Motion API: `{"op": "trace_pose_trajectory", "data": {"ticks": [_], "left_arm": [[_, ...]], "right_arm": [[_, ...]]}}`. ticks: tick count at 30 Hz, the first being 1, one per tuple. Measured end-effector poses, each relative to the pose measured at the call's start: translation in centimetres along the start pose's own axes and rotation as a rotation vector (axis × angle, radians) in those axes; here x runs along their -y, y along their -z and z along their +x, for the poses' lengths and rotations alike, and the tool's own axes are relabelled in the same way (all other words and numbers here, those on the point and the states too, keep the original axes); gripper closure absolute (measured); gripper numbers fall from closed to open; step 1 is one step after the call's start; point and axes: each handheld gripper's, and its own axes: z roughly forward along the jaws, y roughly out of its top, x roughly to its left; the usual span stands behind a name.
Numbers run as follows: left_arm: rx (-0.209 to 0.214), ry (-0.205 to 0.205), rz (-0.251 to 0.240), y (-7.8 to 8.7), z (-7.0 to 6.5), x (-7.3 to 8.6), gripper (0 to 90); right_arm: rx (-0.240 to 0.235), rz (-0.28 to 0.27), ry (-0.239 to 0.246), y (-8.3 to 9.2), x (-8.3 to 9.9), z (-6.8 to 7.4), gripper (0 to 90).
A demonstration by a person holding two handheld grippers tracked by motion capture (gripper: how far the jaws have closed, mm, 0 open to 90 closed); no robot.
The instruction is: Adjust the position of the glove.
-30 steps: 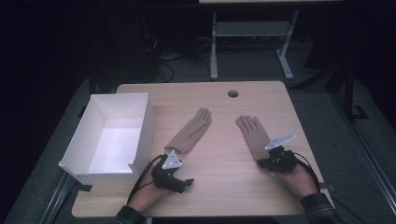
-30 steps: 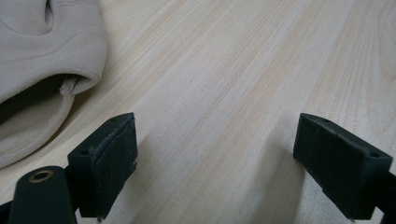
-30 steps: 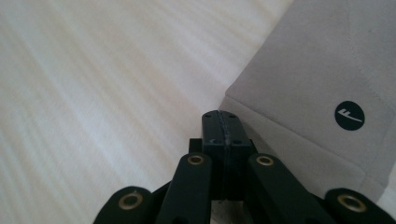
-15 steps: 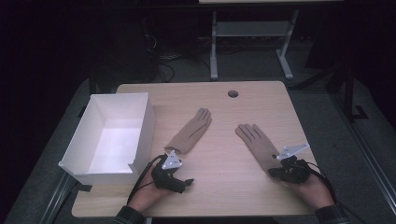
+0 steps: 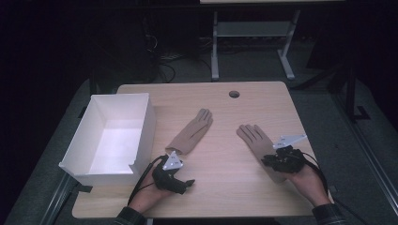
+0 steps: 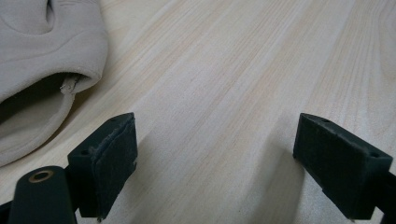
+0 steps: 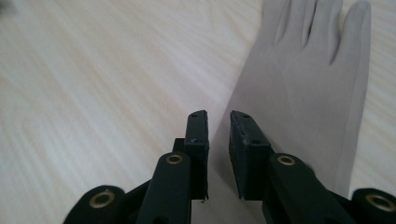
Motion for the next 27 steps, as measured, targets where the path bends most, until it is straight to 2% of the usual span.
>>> {"op": "trace_pose_trajectory", "data": {"ticks": [8,14,19,22,23,27], "left_arm": [[0.0,0.001,0.0,0.0,0.0,0.0,13.0],[0.001,-0.001,0.007,0.1,0.0,0.0,13.0],[0.001,-0.001,0.003,0.0,0.0,0.0,13.0],[0.0,0.0,0.004,0.0,0.0,0.0,13.0],[0.0,0.0,0.004,0.0,0.0,0.0,13.0],[0.0,-0.001,0.005,0.0,0.0,0.0,13.0]], "right_arm": [[0.012,0.014,0.007,-1.9,-1.3,-0.1,74.1],[0.036,0.017,0.001,-3.4,-2.0,-0.8,71.0],[0.064,0.055,0.02,-4.5,-2.0,-0.7,69.8],[0.077,0.052,0.022,-4.6,-1.9,-0.6,71.6],[0.102,0.039,0.039,-4.6,-1.7,-0.4,76.5],[0.123,0.028,0.04,-4.7,-1.6,-0.4,83.3]]}}
